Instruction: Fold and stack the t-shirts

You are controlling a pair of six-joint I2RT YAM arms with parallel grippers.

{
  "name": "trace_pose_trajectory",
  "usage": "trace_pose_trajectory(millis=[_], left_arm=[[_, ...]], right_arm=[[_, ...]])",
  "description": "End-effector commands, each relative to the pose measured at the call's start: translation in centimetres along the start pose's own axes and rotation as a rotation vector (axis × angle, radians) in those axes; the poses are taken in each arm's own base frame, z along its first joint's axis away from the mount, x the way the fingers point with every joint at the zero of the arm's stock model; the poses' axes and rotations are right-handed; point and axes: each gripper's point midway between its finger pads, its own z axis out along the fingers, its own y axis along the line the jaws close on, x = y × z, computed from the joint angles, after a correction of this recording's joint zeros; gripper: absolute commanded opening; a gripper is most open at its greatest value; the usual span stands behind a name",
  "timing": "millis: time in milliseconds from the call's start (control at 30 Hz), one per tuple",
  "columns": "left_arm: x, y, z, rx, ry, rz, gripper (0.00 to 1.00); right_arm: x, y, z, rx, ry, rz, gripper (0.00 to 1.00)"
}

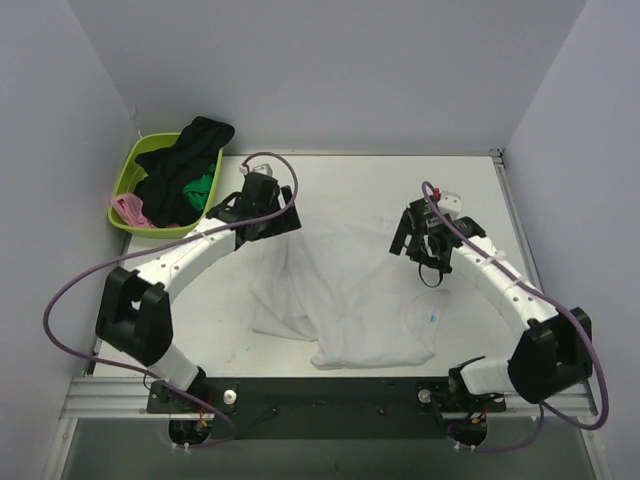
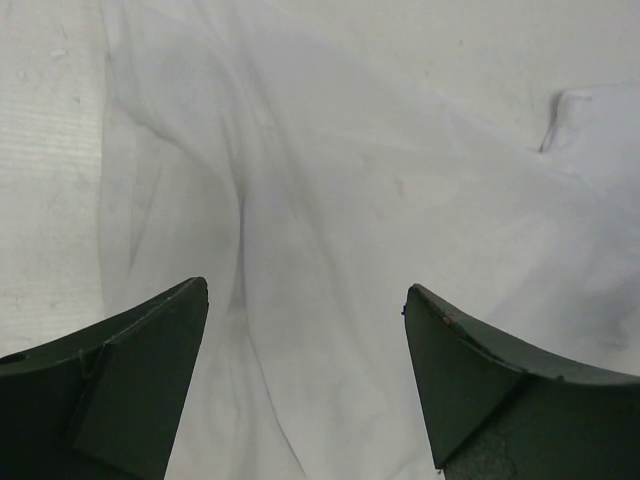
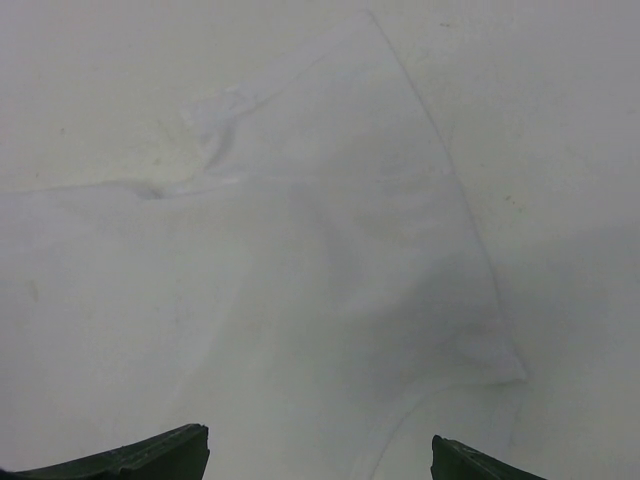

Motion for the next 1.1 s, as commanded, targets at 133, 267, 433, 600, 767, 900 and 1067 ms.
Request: trace_pose_trajectory(millis=[133, 267, 433, 600, 767, 900, 1067], left_arm=[[-4.0, 0.4, 6.6, -0.028, 0.048, 0.015, 0.88], [-4.5, 1.7, 8.7, -0.066, 0.062, 0.007, 0.88], [-4.9, 4.0, 11.4, -0.122, 0.09, -0.016, 0.88], [-5.7, 6.4, 13.0, -0.174, 0.093, -0.052, 0.87], [-7.3, 7.5, 14.4, -0.186, 0.082, -0.066, 0.87], [-7.0, 7.8, 15.7, -0.196, 0.103, -0.062, 0.86], [-5.7, 7.7, 16.9, -0.198, 0.139, -0.059, 0.82]], right_arm=[[-5.7, 1.0, 4.4, -0.012, 0.075, 0.112, 0.91], [-6.7, 1.8, 5.9, -0.025, 0.108, 0.108, 0.9], [-6.5, 2.4, 7.4, -0.027, 0.13, 0.097, 0.9], [-6.4, 2.8, 8.2, -0.036, 0.142, 0.086, 0.9], [-6.5, 2.8, 8.5, -0.039, 0.138, 0.079, 0.9], [-6.3, 2.8, 8.9, -0.037, 0.145, 0.07, 0.9], [-5.9, 3.0, 9.3, -0.041, 0.158, 0.067, 0.9]])
